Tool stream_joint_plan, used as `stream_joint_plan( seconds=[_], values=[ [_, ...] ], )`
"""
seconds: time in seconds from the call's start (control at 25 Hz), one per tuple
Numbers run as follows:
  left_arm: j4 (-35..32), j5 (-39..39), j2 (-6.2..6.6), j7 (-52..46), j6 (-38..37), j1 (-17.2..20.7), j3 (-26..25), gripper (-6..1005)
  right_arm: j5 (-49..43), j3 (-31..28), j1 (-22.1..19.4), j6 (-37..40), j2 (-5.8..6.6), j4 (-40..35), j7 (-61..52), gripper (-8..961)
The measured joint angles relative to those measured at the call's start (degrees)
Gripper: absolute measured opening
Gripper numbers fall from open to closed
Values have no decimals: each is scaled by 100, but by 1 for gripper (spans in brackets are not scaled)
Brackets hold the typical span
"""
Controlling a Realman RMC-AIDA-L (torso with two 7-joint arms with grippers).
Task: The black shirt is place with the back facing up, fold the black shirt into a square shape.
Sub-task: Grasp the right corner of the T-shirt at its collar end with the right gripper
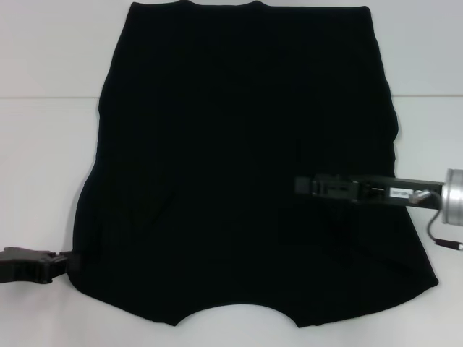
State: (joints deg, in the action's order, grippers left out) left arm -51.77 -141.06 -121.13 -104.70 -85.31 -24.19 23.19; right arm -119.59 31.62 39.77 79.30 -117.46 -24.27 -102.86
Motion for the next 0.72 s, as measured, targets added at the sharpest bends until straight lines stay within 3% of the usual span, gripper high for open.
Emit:
stream_joint_plan(
  seconds=[0.04, 0.28, 0.44, 0.72],
  values=[
    [0, 3, 1, -5, -32, -2, 4, 122, -3, 56, -41, 5, 49, -2, -79, 900],
    [0, 51, 26, -82, -225, -48, -39, 74, -22, 713, -318, 205, 479, -15, -796, 899],
    [0, 60, 17, -84, -253, -72, -27, 74, -111, 838, -526, 346, 703, -39, -1119, 899],
    [133, 62, 26, -86, -241, -126, -34, 74, -426, 790, -861, 539, 826, -487, -1644, 898]
  ],
)
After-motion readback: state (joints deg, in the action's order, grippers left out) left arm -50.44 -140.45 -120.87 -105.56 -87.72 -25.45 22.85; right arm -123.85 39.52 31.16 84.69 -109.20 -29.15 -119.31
